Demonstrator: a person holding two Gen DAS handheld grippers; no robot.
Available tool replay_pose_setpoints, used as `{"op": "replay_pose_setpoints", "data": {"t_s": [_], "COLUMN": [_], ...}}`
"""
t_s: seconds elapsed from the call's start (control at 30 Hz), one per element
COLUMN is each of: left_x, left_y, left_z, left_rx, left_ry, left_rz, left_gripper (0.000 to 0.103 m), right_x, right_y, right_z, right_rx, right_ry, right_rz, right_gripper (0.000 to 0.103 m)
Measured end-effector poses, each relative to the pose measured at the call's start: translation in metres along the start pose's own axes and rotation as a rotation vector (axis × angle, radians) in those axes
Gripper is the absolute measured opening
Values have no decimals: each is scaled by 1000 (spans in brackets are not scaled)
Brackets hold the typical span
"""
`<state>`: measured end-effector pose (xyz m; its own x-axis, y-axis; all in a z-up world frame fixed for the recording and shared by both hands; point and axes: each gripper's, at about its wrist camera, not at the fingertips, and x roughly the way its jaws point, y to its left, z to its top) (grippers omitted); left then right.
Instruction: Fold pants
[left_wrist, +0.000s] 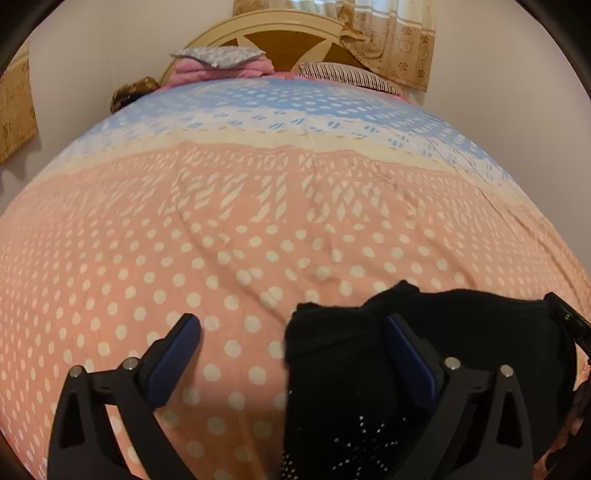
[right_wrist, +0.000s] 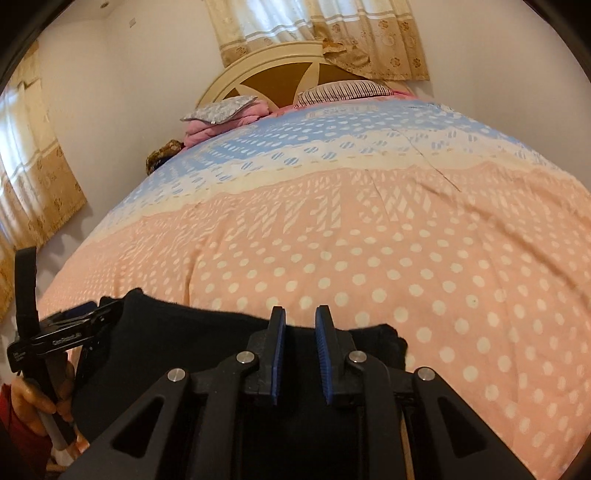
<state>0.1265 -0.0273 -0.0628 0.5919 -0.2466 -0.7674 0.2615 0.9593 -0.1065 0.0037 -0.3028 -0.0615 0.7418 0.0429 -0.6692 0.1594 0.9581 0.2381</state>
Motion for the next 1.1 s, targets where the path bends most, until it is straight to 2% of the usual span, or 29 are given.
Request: {"op": "replay_pose_setpoints", "data": {"t_s": [0.07, 0.13, 0.2, 0.27, 0.4, 0.53, 0.73, 0.77, 0.8, 0.83, 0.87, 0.9, 0.97, 1.03, 1.1], "left_x": [-10, -24, -38, -48, -53, -35, -42, -44, -48, -51, -53, -56, -59, -59, -52], "left_y": [1, -5, -13, -19, -29, -36, -33, -33, -32, -33, -34, -34, -32, -29, -28], "left_z": [-3, -6, -13, -22, -35, -42, -37, -37, -39, -38, -38, -37, -37, -39, -40], "left_rx": [3, 26, 56, 76, 116, 145, 131, 132, 133, 132, 129, 125, 111, 92, 75], "left_ry": [-7, -36, -70, -87, -94, -32, -41, -46, -50, -56, -65, -75, -95, -107, -77], "left_rz": [5, 27, 66, 74, 79, 75, 68, 68, 65, 54, 42, 29, -6, -43, -81], "left_gripper": [102, 101, 101, 101, 101, 101, 101, 101, 101, 101, 101, 101, 101, 103, 103], "right_x": [-4, -20, -46, -65, -82, -71, -77, -82, -86, -91, -97, -104, -112, -110, -102], "right_y": [1, 3, 7, 15, 22, 20, 12, 7, 5, 0, -4, -8, -17, -23, -28], "right_z": [2, 2, -4, -13, -40, -66, -59, -58, -58, -57, -56, -57, -55, -54, -58], "right_rx": [9, 31, 50, 34, 44, 56, 137, 169, 188, 213, 235, 255, 285, 302, 320], "right_ry": [-12, -61, -130, -148, -107, -19, -36, -60, -76, -105, -139, -175, -213, -204, -169], "right_rz": [10, 41, 95, 113, 100, 57, 92, 103, 104, 98, 91, 87, 73, 61, 61], "right_gripper": [18, 18, 18, 18, 19, 20, 22, 30, 45, 54, 69, 76, 77, 77, 77]}}
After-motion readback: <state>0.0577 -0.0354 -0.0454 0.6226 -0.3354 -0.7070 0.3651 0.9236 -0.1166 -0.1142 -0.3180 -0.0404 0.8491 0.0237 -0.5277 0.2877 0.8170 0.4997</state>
